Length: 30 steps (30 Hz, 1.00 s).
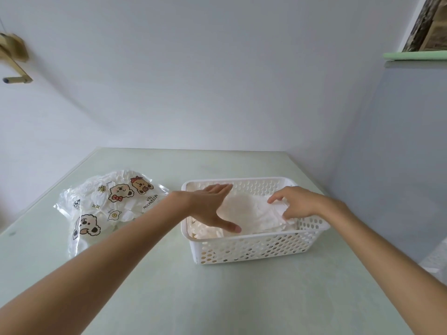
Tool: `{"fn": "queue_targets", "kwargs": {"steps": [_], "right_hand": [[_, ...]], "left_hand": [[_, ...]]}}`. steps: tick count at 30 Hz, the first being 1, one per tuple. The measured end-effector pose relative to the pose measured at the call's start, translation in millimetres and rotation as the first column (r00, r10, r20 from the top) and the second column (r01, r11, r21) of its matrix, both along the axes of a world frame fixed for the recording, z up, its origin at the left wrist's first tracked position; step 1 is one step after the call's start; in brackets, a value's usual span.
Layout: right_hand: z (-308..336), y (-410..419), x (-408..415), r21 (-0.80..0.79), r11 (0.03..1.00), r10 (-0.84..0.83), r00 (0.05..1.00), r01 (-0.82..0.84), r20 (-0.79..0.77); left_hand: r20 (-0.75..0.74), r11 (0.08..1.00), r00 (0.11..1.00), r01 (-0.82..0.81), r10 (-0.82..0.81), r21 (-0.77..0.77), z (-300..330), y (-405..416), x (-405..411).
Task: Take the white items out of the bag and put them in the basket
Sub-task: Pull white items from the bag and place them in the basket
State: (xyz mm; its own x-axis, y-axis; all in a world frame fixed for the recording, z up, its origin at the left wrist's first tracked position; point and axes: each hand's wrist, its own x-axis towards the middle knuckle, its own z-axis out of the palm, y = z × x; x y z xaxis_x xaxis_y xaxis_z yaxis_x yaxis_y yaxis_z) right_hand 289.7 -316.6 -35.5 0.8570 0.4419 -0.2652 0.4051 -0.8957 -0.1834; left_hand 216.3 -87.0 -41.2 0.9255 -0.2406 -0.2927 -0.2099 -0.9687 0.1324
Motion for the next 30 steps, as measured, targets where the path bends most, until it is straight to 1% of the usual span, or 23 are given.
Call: {"fn": "queue_targets", "kwargs": {"steps": [2,3,5,7,8,10,12,14,16,19,20,21,22,24,25,26,27,28,30], "right_hand": [[-5.2,-1.7,-5.2,0.011,1.0,-0.015,0.982,0.013,0.186],[-9.2,-0.8,-7.9,0.01,1.0,-0.022,0.974,0.02,0.227],[-17.4,1.1,-10.5,-0.005,1.0,-0.025,0.979,0.027,0.203],[-18.6,1.1,-11.7,0.015,1.0,-0.029,0.983,0.027,0.18],[-14.9,1.1,-12.2,0.042,0.999,-0.033,0.979,0.025,0.2],[-3.3,2.4,-15.5,0.124,0.992,-0.05,0.961,0.016,0.271],[8.2,11.2,-23.9,0.24,0.971,-0.07,0.94,-0.014,0.335],[16.1,30.7,-39.6,0.356,0.931,-0.053,0.932,-0.083,0.358],[16.9,59.8,-60.3,0.45,0.879,0.008,0.949,-0.157,0.316],[7.6,106.2,-89.6,0.524,0.824,0.078,0.959,-0.215,0.271],[4.7,118.7,-97.4,0.549,0.806,0.08,0.959,-0.223,0.272],[2.3,132.4,-104.6,0.571,0.788,0.082,0.959,-0.23,0.273],[0.2,144.3,-110.5,0.586,0.773,0.084,0.956,-0.241,0.282],[-1.3,161.8,-121.5,0.601,0.755,0.077,0.947,-0.26,0.313],[-1.0,172.1,-125.3,0.607,0.747,0.075,0.943,-0.269,0.325],[-0.9,176.5,-128.5,0.611,0.745,0.069,0.943,-0.266,0.326],[0.1,179.8,-131.0,0.599,0.758,0.073,0.946,-0.258,0.315],[1.0,183.8,-132.8,0.566,0.786,0.092,0.952,-0.248,0.291],[1.5,188.1,-135.6,0.465,0.85,0.152,0.961,-0.245,0.23]], "left_hand": [[0.034,1.0,0.999,0.006,-0.007,0.016,-0.7,6.8,-2.3],[0.016,0.999,1.0,0.005,-0.006,0.05,-2.4,8.4,-3.2],[-0.028,0.99,1.0,0.01,-0.006,0.138,-7.6,7.4,-4.7],[-0.008,0.986,1.0,0.02,-0.019,0.163,-9.1,4.5,-6.8],[0.02,0.99,0.999,0.022,-0.025,0.14,-6.1,4.2,-9.3],[0.073,0.999,0.997,0.007,-0.011,0.047,6.1,6.7,-17.6],[0.113,0.995,0.993,-0.029,0.04,-0.091,19.9,17.4,-32.2],[0.175,0.97,0.978,-0.074,0.116,-0.23,27.5,37.5,-50.1],[0.271,0.94,0.934,-0.146,0.233,-0.308,26.1,67.7,-70.4],[0.341,0.883,0.83,-0.332,0.441,-0.332,12.5,112.1,-95.5],[0.325,0.861,0.81,-0.387,0.488,-0.329,7.5,122.8,-100.2],[0.276,0.839,0.805,-0.438,0.526,-0.322,3.3,132.9,-105.2],[0.201,0.828,0.817,-0.472,0.54,-0.303,0.6,139.6,-109.3],[0.005,0.841,0.862,-0.494,0.507,-0.218,-2.1,142.1,-113.2],[-0.061,0.857,0.873,-0.487,0.484,-0.168,-1.9,142.1,-114.9],[-0.076,0.873,0.882,-0.472,0.466,-0.126,-1.5,137.0,-114.8],[-0.035,0.876,0.882,-0.472,0.471,-0.104,-0.6,131.4,-113.7],[0.041,0.869,0.87,-0.487,0.492,-0.088,-0.8,129.0,-112.0],[0.186,0.833,0.816,-0.553,0.548,-0.027,-1.7,127.6,-109.2]]}}
